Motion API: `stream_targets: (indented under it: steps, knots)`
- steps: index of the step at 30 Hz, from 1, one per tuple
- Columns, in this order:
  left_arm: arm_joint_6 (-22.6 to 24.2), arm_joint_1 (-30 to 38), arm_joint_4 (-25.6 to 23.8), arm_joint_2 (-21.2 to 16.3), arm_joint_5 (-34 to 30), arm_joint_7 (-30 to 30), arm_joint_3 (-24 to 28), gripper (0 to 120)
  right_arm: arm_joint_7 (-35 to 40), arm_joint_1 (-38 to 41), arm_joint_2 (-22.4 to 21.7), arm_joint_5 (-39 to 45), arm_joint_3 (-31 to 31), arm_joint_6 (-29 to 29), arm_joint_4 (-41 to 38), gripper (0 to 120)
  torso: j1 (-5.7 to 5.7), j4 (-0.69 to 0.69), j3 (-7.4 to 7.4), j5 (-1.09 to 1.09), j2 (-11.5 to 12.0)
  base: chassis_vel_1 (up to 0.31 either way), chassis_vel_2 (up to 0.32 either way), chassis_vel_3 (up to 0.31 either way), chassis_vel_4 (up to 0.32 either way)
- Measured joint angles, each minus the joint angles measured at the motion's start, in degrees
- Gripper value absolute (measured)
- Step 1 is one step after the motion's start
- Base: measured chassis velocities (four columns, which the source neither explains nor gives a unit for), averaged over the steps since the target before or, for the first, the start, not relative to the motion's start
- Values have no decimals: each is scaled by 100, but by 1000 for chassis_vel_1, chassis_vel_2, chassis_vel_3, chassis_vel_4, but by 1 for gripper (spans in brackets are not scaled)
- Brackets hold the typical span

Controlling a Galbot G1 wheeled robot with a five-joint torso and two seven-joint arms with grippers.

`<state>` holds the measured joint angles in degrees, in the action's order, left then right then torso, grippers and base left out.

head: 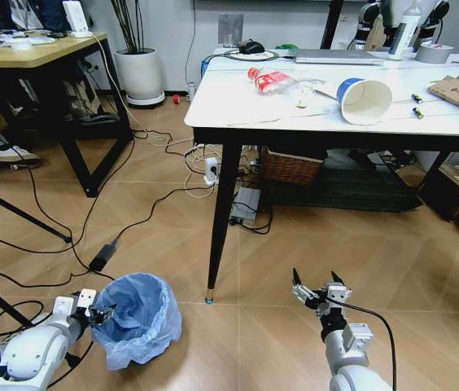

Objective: Pick up the trash bin and place the trash from the table into it.

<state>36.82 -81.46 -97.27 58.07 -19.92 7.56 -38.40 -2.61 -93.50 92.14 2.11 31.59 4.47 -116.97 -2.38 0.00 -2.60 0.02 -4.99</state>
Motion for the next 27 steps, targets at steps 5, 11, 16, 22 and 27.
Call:
stream_targets:
  steps: [5,11,16,22,27]
  knots:
    - [78,42,9,33,-120,-114,47,34,0,-35,0,8,4,-6,-45,100,0,0,0,0,0,0,0,0,0]
    - [99,80,25,53,-147,-177,84,15,2,-65,0,4,17,-25,-98,100,0,0,0,-1,0,0,0,0,0]
    - [115,48,-55,59,-290,-294,92,0,20,-73,0,-14,11,-33,-127,100,0,0,0,-3,-1,0,0,0,0]
    - [189,-51,-302,100,-694,-632,87,0,26,-118,0,-65,3,-55,-166,100,0,0,-1,-4,0,0,0,0,0]
    - [292,-291,-941,84,-1101,-955,6,0,44,-134,0,-119,71,20,-335,100,-1,1,-2,-2,0,0,0,0,0]
